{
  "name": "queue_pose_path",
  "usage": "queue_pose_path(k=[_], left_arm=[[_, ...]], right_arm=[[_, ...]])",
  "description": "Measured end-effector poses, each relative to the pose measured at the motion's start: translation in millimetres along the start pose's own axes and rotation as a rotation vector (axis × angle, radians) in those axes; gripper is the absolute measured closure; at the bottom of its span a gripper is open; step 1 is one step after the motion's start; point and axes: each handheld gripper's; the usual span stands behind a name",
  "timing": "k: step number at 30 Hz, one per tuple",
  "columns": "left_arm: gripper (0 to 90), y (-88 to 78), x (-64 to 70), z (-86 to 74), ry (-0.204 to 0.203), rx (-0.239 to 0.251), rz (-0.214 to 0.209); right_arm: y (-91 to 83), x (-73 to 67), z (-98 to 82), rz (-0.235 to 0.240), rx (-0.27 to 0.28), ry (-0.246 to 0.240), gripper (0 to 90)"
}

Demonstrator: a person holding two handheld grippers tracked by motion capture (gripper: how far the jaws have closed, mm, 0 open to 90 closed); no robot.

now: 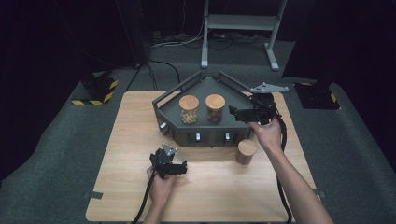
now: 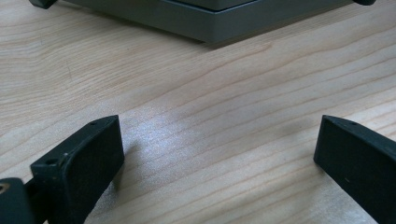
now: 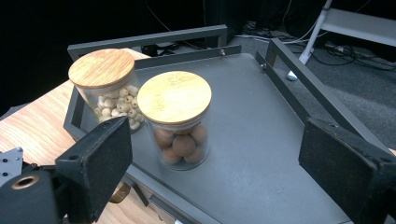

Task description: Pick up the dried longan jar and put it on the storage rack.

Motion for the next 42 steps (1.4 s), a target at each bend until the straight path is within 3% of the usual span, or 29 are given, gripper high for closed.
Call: queue_pose_path(k=[14,27,42], left_arm=[[1.6,0.0,0.0,-0.1,-0.002,0.0,-0.001],[1.6,-0.1,-0.1,0.1,0.0,-0.001,-0.001],[1.6,-0.1,0.1,0.1,0.001,-0.001,0.0]], right_arm=[[-4.6,3.1,-2.3,-0.016,-0.024,0.009,9.4],[-13.7,15.6,-16.4,-0.023,-0.008,0.04,9.8],[-23.4,23.4,-38.4,-0.035,0.005,0.038,9.9]])
Point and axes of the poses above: each handheld gripper's, and its own axes: y roughly forward along the jaws, z roughly out of its top, x roughly to its right, and after that the axes turned 5 degrees about y, right-handed
